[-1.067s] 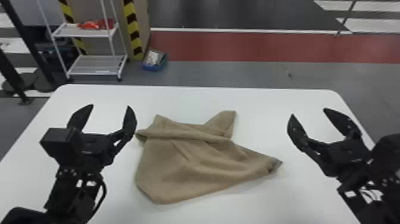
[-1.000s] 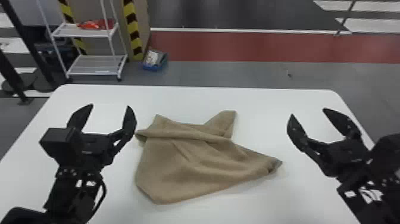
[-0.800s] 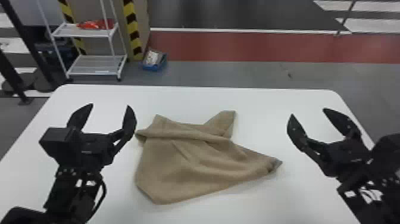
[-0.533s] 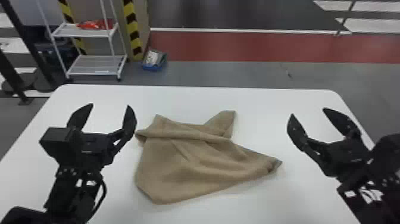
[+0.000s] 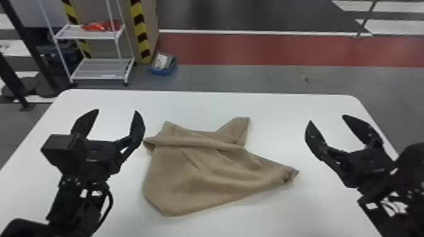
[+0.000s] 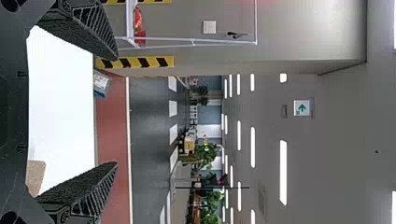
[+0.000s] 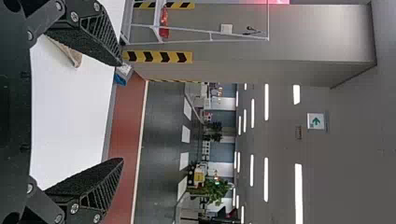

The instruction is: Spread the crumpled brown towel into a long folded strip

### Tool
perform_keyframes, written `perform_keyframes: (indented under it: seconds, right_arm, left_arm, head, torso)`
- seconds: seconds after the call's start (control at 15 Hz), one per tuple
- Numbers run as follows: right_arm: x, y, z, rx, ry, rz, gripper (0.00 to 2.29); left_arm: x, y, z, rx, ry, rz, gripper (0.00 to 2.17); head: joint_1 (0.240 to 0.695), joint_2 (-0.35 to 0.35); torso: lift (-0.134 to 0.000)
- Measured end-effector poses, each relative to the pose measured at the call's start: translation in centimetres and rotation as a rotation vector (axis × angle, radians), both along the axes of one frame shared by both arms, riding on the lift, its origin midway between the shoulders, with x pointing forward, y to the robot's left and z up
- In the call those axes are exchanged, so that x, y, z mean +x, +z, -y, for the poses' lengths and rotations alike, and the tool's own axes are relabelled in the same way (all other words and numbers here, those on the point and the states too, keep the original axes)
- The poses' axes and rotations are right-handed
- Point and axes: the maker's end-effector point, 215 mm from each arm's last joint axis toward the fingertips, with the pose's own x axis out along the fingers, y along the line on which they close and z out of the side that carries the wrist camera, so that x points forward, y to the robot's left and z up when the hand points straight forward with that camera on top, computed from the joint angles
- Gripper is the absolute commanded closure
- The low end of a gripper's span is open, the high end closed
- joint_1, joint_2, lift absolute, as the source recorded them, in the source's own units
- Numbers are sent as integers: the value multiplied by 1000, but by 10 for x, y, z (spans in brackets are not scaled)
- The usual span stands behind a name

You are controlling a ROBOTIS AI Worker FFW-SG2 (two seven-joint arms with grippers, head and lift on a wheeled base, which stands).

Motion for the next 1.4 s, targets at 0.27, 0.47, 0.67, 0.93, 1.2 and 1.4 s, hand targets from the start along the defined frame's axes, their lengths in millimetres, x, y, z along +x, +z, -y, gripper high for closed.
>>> perform_keyframes:
  seconds: [0.27, 0.47, 0.67, 0.93, 1.2, 1.4]
  right_arm:
    - [-3, -9, -11, 3, 43, -34, 218]
    - [-7, -36, -32, -21, 127, -131, 218]
    - [-7, -91, -23, -88, 138, -296, 221]
    - [-18, -128, -12, -114, 172, -367, 286]
    - [-18, -113, 4, -123, 140, -302, 286]
    - [-18, -107, 6, -115, 132, -280, 286]
  left_arm:
    - [1, -6, -4, 13, 12, -9, 93]
    - [3, -19, -10, 15, 25, -30, 93]
    - [0, -25, -16, 16, 49, -41, 93]
    - [-7, -46, -19, -27, 56, -81, 93]
    - [-24, -60, 5, -98, -2, -141, 93]
    - [-40, -90, 17, -138, -7, -302, 93]
  head:
    - [695, -8]
    - [695, 22]
    - [695, 24]
    - [695, 16]
    - [695, -31]
    - [695, -47]
  torso:
    - [-124]
    - [-124]
    - [-124]
    - [-124]
    - [-124]
    - [-124]
